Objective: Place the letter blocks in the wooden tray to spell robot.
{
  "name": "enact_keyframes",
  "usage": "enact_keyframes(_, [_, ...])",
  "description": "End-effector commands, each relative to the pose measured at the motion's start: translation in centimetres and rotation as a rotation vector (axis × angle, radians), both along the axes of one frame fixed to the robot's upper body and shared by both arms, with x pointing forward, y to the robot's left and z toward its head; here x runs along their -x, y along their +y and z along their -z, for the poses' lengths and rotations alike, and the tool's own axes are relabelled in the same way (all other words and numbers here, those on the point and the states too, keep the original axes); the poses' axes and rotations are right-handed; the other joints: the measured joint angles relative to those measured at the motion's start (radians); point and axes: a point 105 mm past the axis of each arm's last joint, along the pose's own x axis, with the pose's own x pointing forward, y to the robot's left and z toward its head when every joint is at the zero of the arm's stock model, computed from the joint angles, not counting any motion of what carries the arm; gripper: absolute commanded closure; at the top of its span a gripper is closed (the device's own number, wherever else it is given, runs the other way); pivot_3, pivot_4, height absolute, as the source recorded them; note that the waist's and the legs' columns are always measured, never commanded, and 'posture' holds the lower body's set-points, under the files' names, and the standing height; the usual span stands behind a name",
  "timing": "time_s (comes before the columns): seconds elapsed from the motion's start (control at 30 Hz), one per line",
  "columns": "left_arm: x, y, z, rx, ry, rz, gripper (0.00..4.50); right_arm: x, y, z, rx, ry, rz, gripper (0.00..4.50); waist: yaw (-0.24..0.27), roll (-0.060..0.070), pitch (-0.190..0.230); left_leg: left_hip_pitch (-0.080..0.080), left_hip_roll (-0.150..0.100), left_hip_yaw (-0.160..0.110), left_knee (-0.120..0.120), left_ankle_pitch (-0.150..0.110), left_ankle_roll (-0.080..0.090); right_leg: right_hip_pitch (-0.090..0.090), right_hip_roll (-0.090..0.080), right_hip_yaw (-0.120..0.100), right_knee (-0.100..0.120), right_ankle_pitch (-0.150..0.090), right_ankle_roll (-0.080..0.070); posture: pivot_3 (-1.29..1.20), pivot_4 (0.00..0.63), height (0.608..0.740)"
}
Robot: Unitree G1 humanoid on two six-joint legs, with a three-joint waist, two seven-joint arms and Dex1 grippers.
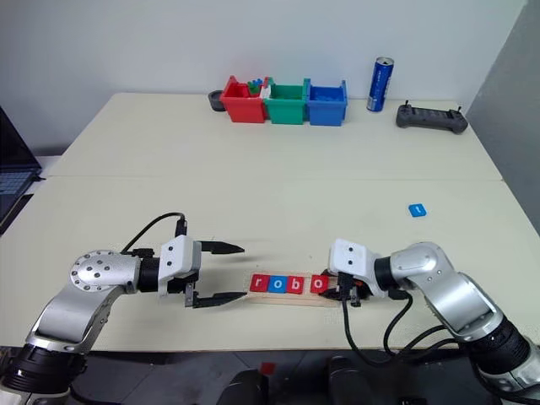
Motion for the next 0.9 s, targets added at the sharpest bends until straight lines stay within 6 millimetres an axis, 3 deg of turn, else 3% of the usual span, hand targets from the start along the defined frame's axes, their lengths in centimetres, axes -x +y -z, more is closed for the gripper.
enact_keyframes(0.03, [-0.09,0.24,-0.62,-0.004,-0.033,0.004,0.0,-0.07,0.91,-0.35,0.0,-0.028,-0.008,3.06,0.0,0.0,0.0,0.0,0.0,0.0,0.0,0.0,0.0,0.0,0.0,0.0,0.0,0.0,0.0,0.0,0.15,0.74])
enact_keyframes(0.4, [0.13,0.61,0.14,-0.008,-0.03,-0.003,0.0,-0.23,1.08,0.36,0.015,-0.013,-0.005,3.06,0.0,0.0,0.0,0.0,0.0,0.0,0.0,0.0,0.0,0.0,0.0,0.0,0.0,0.0,0.0,0.0,0.15,0.74])
enact_keyframes(0.8, [0.24,0.38,-0.42,-0.009,-0.04,0.0,0.0,-0.85,0.97,0.45,0.021,-0.016,0.009,3.06,-0.001,0.0,0.0,0.0,0.0,0.0,0.0,0.0,0.0,0.0,0.0,0.0,0.0,0.0,0.0,0.0,0.15,0.74])
enact_keyframes(0.9, [0.24,0.41,-0.35,-0.009,-0.039,-0.001,0.0,-0.8,1.0,0.37,0.021,-0.015,0.005,2.0,-0.001,0.0,0.0,0.0,0.0,0.0,0.0,0.0,0.0,0.0,0.0,0.0,0.0,0.0,0.0,0.0,0.15,0.74])
